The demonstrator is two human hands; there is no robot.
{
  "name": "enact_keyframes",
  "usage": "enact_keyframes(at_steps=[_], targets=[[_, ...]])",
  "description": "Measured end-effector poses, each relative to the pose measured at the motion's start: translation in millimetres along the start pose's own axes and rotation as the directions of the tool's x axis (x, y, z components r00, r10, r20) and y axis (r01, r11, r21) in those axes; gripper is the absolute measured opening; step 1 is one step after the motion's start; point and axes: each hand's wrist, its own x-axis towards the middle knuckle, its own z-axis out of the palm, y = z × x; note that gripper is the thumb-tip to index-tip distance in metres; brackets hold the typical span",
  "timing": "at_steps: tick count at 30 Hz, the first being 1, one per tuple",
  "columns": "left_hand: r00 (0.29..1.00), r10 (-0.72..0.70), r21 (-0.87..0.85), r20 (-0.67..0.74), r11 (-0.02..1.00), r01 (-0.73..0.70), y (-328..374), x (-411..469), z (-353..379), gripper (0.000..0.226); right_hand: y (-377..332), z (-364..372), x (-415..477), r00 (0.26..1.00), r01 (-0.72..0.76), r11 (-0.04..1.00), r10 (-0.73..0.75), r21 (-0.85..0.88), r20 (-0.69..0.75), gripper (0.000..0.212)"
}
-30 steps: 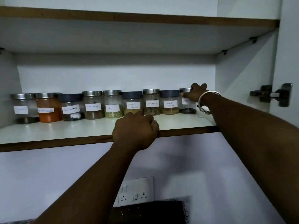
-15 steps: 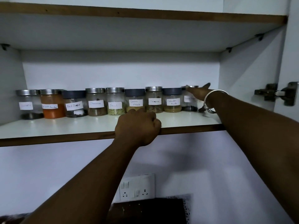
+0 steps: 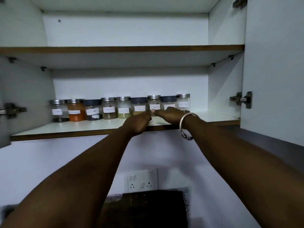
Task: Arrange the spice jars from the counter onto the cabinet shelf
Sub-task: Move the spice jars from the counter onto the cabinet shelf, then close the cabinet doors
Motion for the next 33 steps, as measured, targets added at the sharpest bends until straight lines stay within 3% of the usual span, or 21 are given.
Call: enact_keyframes(at_steps=[2, 5, 8, 10, 12, 15, 17, 20, 23, 26, 28, 31, 33], targets=[[0.996, -0.028, -0.329, 0.083, 0.943, 0.054, 8, -24, -14, 0.050, -17, 11, -19, 0.997, 0.075, 0.995, -0.073, 0.062, -0.026, 0.070], [0.998, 0.017, -0.564, 0.062, 0.825, 0.021, 16, -76, -32, 0.053, -56, 41, -46, 0.977, 0.212, 0.921, -0.212, 0.326, -0.035, 0.061], [0.997, -0.021, -0.636, -0.076, 0.771, -0.032, 15, -136, -51, 0.049, -102, 76, -79, 0.944, 0.277, 0.733, -0.330, 0.622, -0.031, 0.070], [0.980, -0.058, -0.617, -0.191, 0.783, -0.074, 5, -176, -69, 0.049, -137, 97, -105, 0.899, 0.360, 0.632, -0.431, 0.686, -0.075, 0.071], [0.949, -0.083, -0.553, -0.303, 0.826, -0.105, -8, -217, -94, 0.044, -175, 113, -132, 0.833, 0.454, 0.506, -0.532, 0.734, -0.149, 0.057], [0.852, -0.076, -0.286, -0.518, 0.954, -0.088, -28, -283, -143, 0.042, -236, 135, -169, 0.682, 0.600, 0.328, -0.687, 0.729, -0.252, 0.065], [0.799, -0.019, -0.071, -0.601, 0.997, -0.030, -40, -322, -177, 0.049, -277, 144, -192, 0.585, 0.655, 0.237, -0.760, 0.717, -0.283, 0.081], [0.689, -0.046, 0.079, -0.724, 0.986, 0.149, -53, -381, -228, 0.055, -335, 160, -222, 0.483, 0.642, 0.176, -0.849, 0.746, -0.215, 0.090], [0.499, -0.020, 0.166, -0.866, 0.931, 0.325, -63, -430, -270, 0.071, -385, 182, -242, 0.414, 0.623, 0.117, -0.888, 0.774, -0.200, 0.082], [0.273, -0.049, 0.079, -0.961, 0.896, 0.438, -81, -468, -306, 0.072, -427, 204, -260, 0.374, 0.624, 0.116, -0.913, 0.773, -0.164, 0.081], [0.184, -0.158, -0.079, -0.970, 0.924, 0.374, -97, -484, -324, 0.066, -448, 218, -268, 0.352, 0.649, 0.118, -0.922, 0.751, -0.159, 0.079], [0.155, -0.335, -0.317, -0.929, 0.940, 0.129, -114, -492, -333, 0.056, -472, 235, -277, 0.311, 0.712, 0.099, -0.932, 0.695, -0.186, 0.075], [0.202, -0.360, -0.355, -0.911, 0.933, 0.059, -124, -488, -329, 0.053, -482, 243, -282, 0.288, 0.745, 0.082, -0.935, 0.662, -0.208, 0.071]])
